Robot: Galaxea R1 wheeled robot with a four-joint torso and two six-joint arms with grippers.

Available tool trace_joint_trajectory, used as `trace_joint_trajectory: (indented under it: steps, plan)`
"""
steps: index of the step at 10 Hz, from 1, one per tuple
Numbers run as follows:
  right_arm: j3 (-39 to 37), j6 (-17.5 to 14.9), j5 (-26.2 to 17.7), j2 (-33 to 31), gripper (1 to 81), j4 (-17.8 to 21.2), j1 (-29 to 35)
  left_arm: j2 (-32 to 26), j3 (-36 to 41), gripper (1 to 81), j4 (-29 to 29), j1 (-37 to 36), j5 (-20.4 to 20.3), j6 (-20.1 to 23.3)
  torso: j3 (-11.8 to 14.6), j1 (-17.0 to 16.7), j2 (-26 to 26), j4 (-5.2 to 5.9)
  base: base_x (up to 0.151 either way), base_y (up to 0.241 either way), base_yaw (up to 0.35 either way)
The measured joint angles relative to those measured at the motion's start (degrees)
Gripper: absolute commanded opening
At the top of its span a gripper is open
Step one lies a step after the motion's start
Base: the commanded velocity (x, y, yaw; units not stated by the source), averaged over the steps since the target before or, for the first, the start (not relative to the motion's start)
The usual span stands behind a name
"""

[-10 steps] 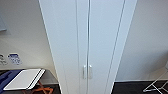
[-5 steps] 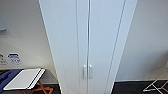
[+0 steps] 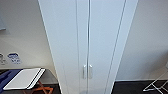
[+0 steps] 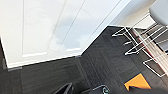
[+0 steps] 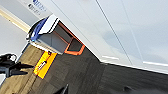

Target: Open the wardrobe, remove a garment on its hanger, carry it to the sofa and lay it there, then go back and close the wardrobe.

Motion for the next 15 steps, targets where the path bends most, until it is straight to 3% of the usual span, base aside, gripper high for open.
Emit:
trace_joint_trajectory:
  steps: [3, 6, 12, 15]
  plan:
    - [0.89, 1.06, -4.08, 2.07, 81.1, -0.06, 9.35, -0.44, 1.02, 81.1, 0.22, -10.28, 4.80, -0.07, -0.07, 0.06, 0.05, 0.00, 0.000, 0.000, 0.000]
    - [-2.01, 2.07, -7.51, 9.57, 81.1, -0.11, 15.63, 1.61, 0.55, 81.1, -0.96, -18.65, 9.91, -0.29, -0.11, 0.11, 0.11, 0.00, 0.000, 0.000, 0.000]
    - [-15.48, 2.71, -8.34, 22.63, 81.1, -0.09, 22.25, 10.20, -7.58, 81.1, -4.61, -29.49, 15.42, -0.63, -0.24, 0.24, 0.19, 0.00, 0.000, 0.000, 0.000]
    - [-18.25, 4.97, -6.38, 23.32, 81.1, -0.06, 25.14, 14.06, -8.66, 81.1, -4.83, -32.79, 16.88, -0.66, -0.26, 0.26, 0.22, 0.00, 0.000, 0.000, 0.000]
